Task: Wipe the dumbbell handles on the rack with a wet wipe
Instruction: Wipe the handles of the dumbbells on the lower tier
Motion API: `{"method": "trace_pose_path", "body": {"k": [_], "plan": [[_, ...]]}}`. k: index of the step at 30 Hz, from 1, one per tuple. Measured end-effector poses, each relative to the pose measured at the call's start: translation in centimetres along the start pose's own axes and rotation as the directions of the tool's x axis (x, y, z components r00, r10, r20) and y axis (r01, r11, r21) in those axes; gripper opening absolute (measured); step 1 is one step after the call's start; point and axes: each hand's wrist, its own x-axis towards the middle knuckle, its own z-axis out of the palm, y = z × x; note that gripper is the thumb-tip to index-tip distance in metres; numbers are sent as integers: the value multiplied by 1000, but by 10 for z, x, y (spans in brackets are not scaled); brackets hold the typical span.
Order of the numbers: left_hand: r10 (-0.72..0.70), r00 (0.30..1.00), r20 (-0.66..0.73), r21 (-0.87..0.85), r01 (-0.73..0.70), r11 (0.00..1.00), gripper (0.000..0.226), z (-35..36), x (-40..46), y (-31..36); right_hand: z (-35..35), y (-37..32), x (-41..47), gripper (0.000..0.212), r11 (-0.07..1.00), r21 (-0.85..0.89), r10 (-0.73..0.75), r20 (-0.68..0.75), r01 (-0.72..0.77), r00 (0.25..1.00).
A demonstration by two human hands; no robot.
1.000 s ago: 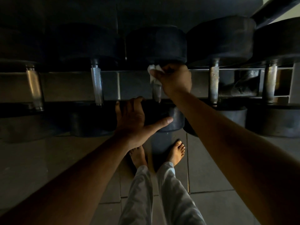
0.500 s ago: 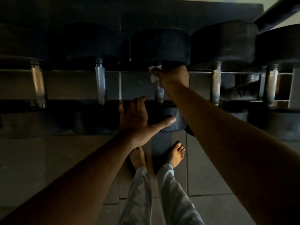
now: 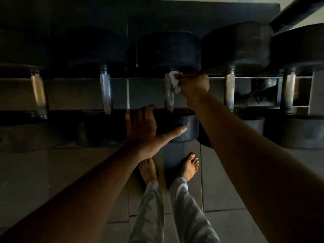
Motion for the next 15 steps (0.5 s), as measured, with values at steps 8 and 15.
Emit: {"method": "trace_pose_path", "body": {"k": [8, 15], "plan": [[-8, 1000, 10, 9, 7, 1000, 107, -2, -1, 4, -2, 9, -8, 33, 994, 19, -105, 214, 103, 971], [-19, 1000, 1, -9, 19, 1000, 105, -4, -3, 7, -2, 3, 6, 22, 999, 40, 8, 240, -18, 971]]}}
